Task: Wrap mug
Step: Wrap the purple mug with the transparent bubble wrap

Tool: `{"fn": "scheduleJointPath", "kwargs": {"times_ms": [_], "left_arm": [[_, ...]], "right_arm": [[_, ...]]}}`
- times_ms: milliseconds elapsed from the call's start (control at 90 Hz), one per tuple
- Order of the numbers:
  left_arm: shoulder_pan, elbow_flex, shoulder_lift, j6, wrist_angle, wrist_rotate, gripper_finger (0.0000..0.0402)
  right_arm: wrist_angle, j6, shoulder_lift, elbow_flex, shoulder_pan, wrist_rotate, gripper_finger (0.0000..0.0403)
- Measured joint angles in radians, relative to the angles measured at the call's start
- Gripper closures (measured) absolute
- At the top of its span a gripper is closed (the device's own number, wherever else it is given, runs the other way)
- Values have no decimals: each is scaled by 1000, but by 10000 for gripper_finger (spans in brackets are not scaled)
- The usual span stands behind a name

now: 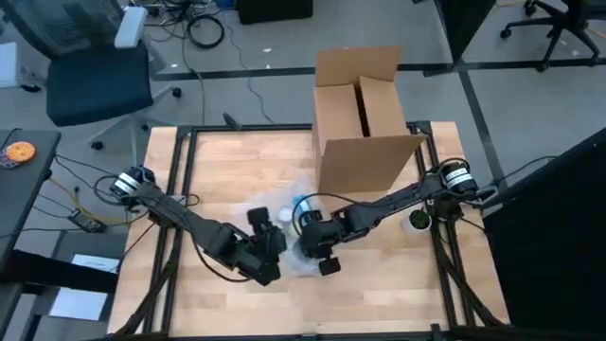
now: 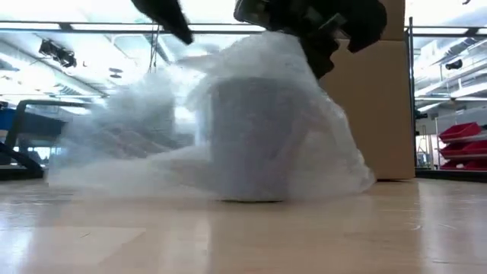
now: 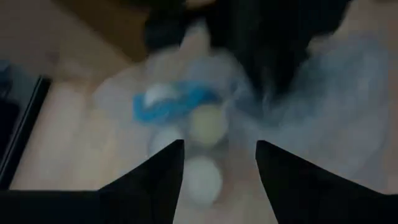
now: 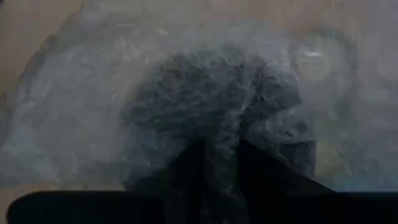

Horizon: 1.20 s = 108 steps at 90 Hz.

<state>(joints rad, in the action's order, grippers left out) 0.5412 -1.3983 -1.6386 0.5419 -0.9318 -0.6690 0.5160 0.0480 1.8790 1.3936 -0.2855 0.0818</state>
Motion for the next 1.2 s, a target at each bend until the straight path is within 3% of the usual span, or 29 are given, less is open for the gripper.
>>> {"fn": "scheduleJointPath", "kwargs": {"times_ms": [111,356,578,789,922,1200], "left_arm": [[17,0,5,71,-59,-40,215],[30,2,-4,93,-5,-70,215],[31,51,-4,-16,235,-76,215],[15,162,-4,-78,482,41,215],[-19,206,-5,-86,538,169,215],[-68,331,-4,-55,673,216,215]], "right_arm": [[46,10,2,48,0,10,330],[132,25,2,119,0,11,329],[61,23,2,75,0,3,329],[9,-18,4,-2,8,-1,329],[31,-21,25,-2,14,-21,329],[188,-23,35,36,15,-39,329]]}}
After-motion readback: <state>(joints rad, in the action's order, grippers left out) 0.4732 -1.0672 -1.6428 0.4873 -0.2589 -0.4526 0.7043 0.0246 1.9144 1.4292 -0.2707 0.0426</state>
